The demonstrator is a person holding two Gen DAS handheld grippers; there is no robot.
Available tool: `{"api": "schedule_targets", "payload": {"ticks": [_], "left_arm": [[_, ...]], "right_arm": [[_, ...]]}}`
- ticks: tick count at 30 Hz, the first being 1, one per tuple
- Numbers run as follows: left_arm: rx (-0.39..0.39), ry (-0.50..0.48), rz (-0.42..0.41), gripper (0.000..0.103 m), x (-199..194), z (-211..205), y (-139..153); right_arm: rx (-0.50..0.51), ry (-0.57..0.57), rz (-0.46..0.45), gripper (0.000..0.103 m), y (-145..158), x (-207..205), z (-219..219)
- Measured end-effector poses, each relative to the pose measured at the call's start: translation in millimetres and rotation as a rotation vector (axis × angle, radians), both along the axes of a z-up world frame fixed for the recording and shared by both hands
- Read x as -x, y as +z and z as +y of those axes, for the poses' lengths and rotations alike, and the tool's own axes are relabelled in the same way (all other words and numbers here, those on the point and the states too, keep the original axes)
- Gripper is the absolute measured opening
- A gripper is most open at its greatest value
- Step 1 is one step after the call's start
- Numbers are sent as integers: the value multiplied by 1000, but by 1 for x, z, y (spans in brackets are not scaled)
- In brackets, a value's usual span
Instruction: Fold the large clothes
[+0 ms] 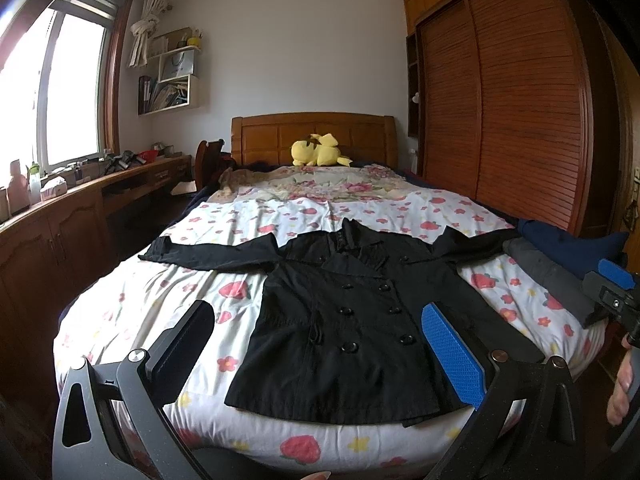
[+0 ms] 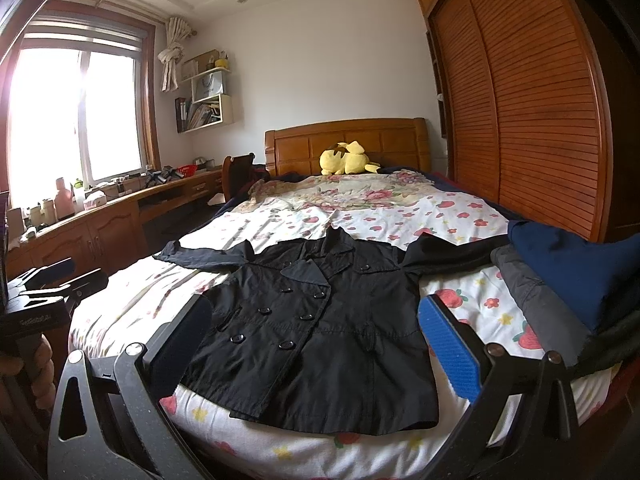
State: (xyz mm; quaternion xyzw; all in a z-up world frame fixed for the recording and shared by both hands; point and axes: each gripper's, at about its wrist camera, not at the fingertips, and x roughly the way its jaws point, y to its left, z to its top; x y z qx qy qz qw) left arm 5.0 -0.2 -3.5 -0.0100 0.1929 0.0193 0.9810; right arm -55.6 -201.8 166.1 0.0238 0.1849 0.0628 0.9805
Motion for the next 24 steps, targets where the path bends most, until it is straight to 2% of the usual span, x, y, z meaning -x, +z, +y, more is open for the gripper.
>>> {"api": "schedule_targets", "payload": {"ticks": [9, 14, 24], "left_arm": [[11, 36, 59, 103, -25, 9, -19], [24, 39, 94, 103, -45, 13, -30], [22, 35, 137, 103, -88, 23, -55]], "right_arm": [[32, 48, 28, 103, -23, -21, 7], [44, 86, 91, 103, -42, -48, 10], [44, 136, 162, 103, -74, -104, 13]]}}
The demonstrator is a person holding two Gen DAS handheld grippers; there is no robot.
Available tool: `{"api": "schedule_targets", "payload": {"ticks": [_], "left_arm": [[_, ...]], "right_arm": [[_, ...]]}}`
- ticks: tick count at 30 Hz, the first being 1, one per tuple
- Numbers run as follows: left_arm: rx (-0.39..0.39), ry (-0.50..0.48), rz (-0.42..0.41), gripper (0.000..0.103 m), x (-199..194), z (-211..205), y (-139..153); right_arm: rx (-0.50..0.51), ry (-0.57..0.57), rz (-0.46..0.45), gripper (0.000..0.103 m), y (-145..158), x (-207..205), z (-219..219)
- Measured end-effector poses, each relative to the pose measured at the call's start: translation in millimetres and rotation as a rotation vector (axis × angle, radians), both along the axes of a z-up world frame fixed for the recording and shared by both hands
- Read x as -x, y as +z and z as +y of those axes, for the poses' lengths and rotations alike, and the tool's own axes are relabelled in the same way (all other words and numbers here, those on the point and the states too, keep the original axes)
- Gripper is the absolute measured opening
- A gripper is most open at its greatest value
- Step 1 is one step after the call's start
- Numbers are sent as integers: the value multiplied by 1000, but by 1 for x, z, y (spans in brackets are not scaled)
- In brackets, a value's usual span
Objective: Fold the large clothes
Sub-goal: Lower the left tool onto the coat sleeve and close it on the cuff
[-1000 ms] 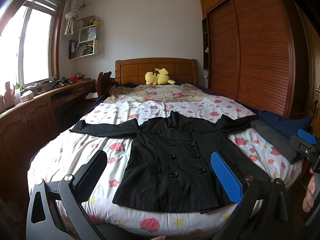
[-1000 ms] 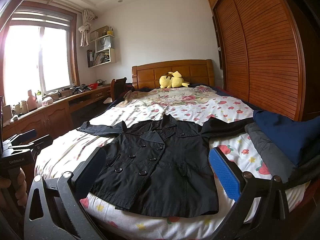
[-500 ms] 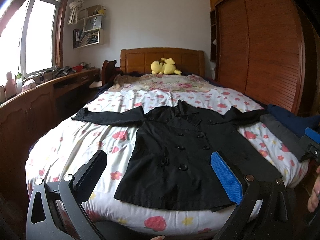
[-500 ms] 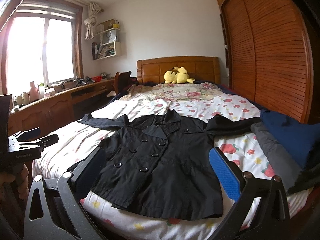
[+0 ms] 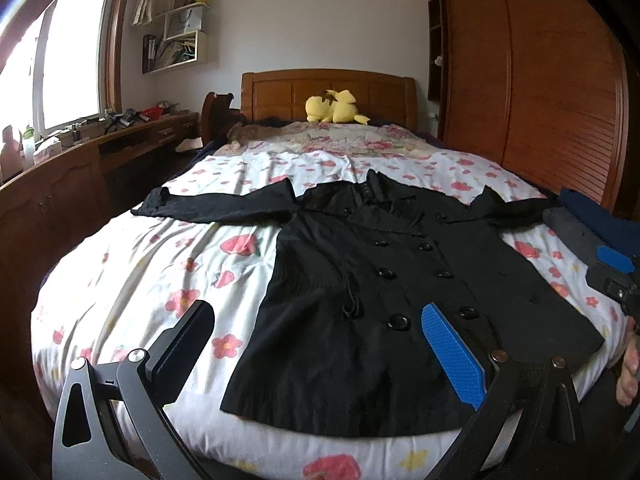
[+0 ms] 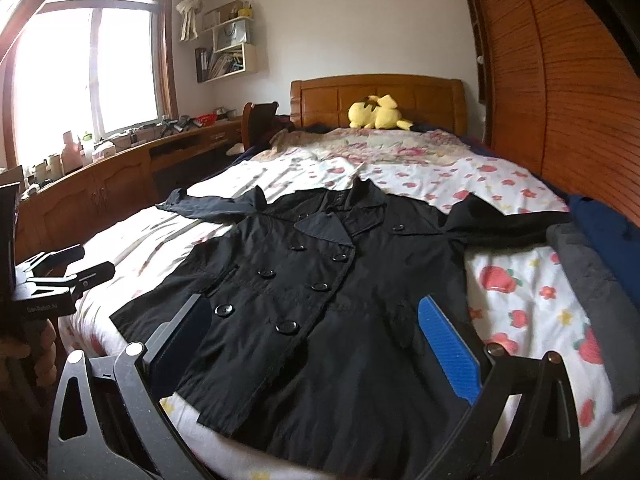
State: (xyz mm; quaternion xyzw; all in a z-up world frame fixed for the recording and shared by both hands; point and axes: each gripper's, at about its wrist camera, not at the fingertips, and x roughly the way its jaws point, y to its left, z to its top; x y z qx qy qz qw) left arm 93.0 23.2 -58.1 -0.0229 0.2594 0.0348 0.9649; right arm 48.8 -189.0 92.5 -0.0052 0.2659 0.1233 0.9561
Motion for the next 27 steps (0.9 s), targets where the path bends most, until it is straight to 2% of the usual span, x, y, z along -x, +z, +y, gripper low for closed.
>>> {"api": "schedule_targets", "payload": {"ticks": [13, 19, 27], "left_arm": [[-7, 24, 64, 103, -50, 19, -16], [17, 32, 78, 103, -71, 34, -16], [15, 40, 113, 103, -116, 60, -16]], "right_arm": [[2, 69, 36, 103, -25, -89, 18], [-1, 105, 43, 103, -30, -133, 34], [14, 149, 106, 103, -57, -193, 51]]}}
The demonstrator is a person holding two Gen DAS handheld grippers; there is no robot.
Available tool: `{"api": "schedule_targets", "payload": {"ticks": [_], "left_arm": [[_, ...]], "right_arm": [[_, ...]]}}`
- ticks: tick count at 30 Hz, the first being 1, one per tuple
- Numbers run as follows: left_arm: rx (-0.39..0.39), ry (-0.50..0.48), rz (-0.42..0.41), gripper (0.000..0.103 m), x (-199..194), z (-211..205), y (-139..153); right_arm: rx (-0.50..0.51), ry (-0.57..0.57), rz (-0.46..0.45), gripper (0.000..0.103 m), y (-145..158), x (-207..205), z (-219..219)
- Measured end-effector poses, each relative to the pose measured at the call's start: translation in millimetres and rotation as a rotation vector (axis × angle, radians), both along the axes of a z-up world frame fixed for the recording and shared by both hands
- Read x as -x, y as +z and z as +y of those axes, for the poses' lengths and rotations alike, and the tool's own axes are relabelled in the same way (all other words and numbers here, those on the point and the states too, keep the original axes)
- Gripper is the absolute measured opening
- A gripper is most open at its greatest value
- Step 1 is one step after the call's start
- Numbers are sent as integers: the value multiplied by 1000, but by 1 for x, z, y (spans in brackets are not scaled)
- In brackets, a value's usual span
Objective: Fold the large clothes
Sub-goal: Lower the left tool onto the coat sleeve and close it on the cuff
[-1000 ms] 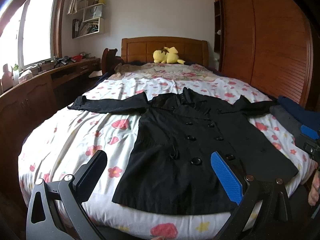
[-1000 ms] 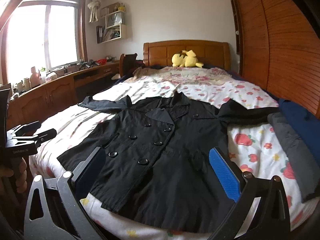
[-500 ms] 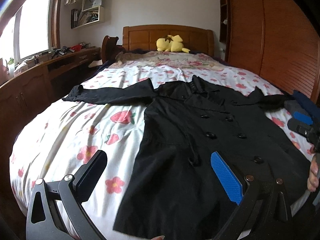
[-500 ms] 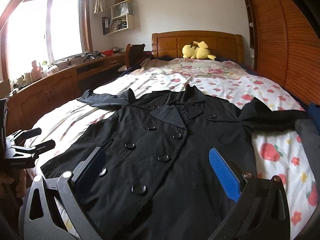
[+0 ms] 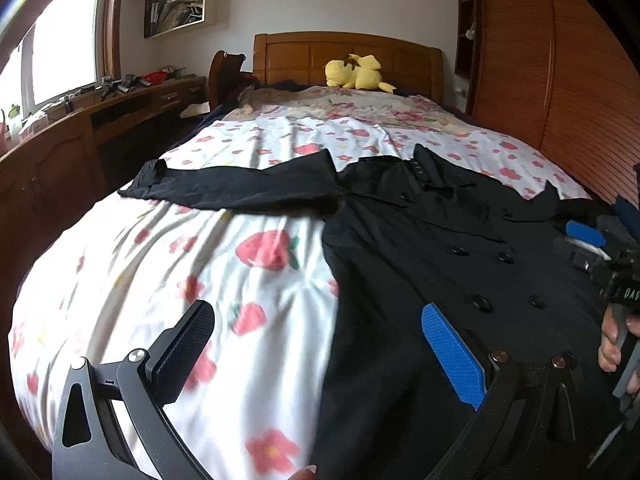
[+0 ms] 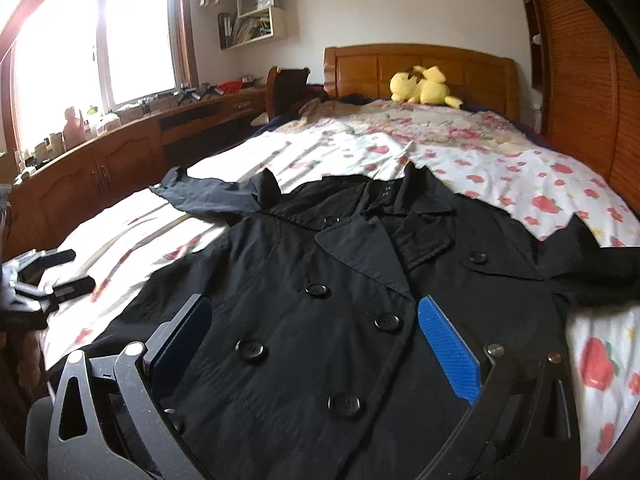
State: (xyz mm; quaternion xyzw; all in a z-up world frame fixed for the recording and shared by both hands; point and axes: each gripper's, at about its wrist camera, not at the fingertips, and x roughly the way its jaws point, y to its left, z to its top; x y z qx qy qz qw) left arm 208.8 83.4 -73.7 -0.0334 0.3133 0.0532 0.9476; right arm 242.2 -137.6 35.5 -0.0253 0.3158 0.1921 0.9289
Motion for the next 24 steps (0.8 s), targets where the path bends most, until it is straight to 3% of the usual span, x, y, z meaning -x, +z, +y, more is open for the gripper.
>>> {"api": "schedule_targets", "payload": {"ticks": [9, 15, 21, 24], "left_arm": [[-22, 30, 40, 103, -71, 48, -5], [93, 107, 48, 101, -125, 105, -16], [144, 231, 53, 96, -172, 152, -30], [214, 267, 76, 89, -190, 167, -39]], "right_arm": [[-26, 21, 120, 103, -51, -30, -4], [-47, 19, 125, 103, -53, -30, -5], [-50, 21, 127, 103, -54, -30, -6], [-50, 20, 127, 103, -54, -30, -6]]}}
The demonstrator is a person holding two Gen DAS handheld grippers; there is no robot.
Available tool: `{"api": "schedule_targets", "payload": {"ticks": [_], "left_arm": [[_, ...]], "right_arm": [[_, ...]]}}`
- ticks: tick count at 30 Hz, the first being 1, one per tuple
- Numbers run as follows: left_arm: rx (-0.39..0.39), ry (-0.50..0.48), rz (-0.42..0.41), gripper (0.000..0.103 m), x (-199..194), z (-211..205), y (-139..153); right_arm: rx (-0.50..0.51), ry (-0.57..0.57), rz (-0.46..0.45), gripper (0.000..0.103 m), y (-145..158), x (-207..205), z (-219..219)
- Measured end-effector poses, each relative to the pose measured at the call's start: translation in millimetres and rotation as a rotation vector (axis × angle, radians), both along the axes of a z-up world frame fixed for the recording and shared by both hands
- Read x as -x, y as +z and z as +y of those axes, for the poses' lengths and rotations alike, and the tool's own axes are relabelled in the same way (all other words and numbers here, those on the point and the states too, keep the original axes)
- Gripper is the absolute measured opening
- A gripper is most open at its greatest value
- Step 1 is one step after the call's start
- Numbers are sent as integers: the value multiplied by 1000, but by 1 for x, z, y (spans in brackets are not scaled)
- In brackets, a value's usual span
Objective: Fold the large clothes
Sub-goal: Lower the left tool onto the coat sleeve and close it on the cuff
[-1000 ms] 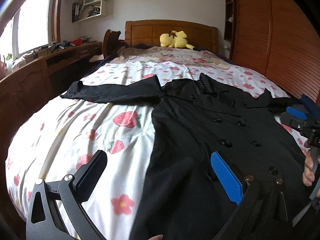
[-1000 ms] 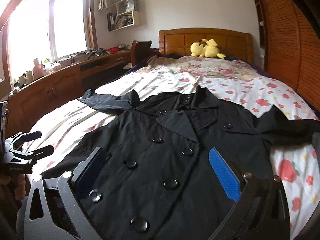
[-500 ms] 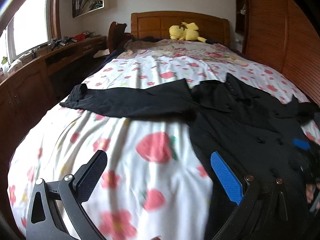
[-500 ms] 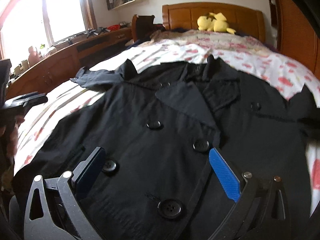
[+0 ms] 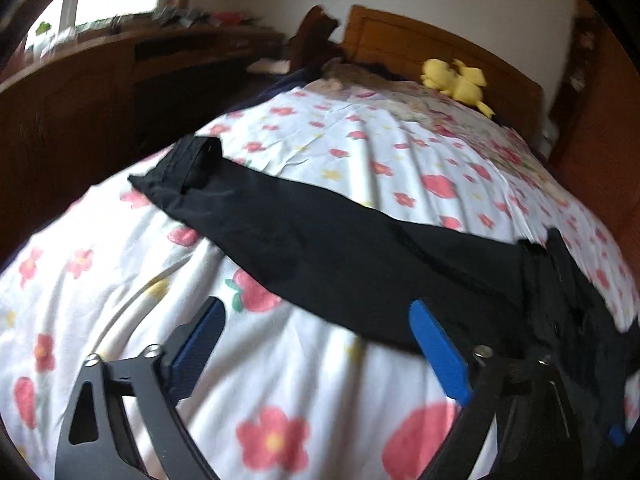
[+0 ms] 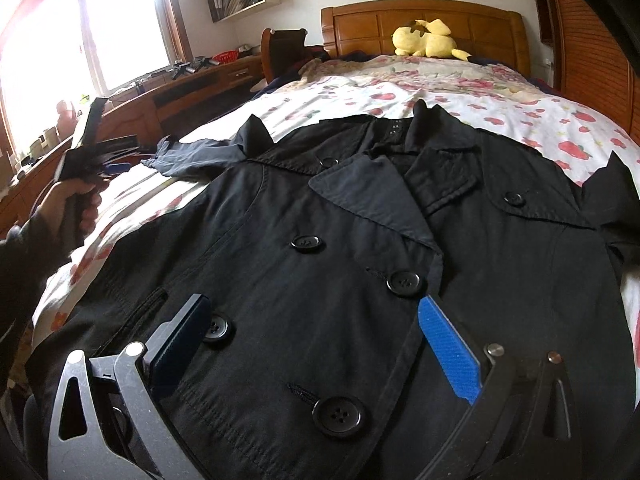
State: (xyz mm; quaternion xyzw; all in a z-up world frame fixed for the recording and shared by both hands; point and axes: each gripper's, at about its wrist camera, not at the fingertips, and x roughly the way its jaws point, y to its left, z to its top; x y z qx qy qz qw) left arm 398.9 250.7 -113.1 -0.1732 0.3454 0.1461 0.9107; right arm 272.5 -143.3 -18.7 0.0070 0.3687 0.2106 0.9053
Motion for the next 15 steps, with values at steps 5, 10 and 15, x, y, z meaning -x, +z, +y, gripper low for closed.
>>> {"api": "schedule_targets", "payload": {"ticks": [5, 10, 15], "left_arm": [[84, 55, 37, 73, -29, 15, -15], [225, 137, 79, 59, -48, 38, -35], [239, 146, 102, 31, -68, 46, -41]], "right_arm": [[-5, -1, 0, 103, -1, -1, 0], [-12, -2, 0, 103, -1, 1, -1], [-17, -3, -1, 103, -1, 1, -2]]}}
